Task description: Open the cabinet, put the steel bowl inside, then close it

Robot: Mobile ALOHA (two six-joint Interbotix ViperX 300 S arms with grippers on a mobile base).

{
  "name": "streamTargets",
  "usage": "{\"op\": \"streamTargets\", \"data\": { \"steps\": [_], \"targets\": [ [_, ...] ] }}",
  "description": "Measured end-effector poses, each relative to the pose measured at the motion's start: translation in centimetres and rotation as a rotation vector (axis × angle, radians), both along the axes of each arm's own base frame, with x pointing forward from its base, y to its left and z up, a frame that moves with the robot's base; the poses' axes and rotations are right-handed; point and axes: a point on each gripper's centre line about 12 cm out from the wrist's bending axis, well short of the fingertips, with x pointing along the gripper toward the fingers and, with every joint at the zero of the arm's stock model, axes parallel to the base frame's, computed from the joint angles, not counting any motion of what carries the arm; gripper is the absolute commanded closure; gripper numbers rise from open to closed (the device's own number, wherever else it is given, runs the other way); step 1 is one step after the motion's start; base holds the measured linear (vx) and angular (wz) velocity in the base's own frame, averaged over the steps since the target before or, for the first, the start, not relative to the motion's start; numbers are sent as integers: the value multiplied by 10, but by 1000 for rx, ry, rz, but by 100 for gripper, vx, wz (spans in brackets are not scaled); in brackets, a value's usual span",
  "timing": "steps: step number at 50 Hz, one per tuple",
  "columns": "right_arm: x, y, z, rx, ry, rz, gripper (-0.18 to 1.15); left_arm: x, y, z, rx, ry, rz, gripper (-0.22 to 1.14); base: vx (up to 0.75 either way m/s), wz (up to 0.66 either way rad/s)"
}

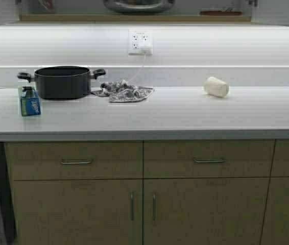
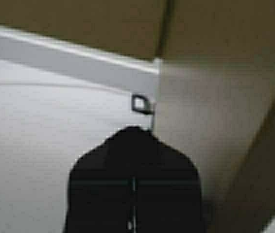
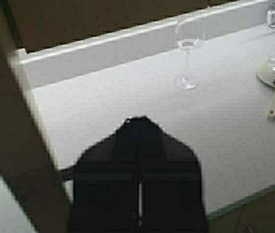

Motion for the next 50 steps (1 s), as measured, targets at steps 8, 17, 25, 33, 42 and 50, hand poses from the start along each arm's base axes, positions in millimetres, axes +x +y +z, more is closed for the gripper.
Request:
{"op": "streamTargets", "data": {
  "steps": [8, 17, 25, 33, 42, 50],
  "targets": [
    [7, 23, 6, -7, -14, 48, 91, 3, -26, -2, 7, 3, -56, 87, 0, 1],
    [1, 79, 19, -16, -33, 161, 91, -4, -54, -6, 10, 15, -114, 87, 0, 0],
    [-27, 122, 34, -23, -58, 248, 91, -27, -57, -6, 11, 20, -117, 87, 0, 0],
    [-61, 136, 25, -2, -36, 276, 91, -56, -57, -2, 22, 13, -115, 87, 0, 0],
    [-89, 163, 6, 2, 6, 347, 91, -77, -63, 3, 87, 4, -139, 87, 1, 2],
    [-113, 185, -1, 8, 18, 409, 91, -79, -70, 9, 147, -5, -164, 87, 4, -1]
  ]
}}
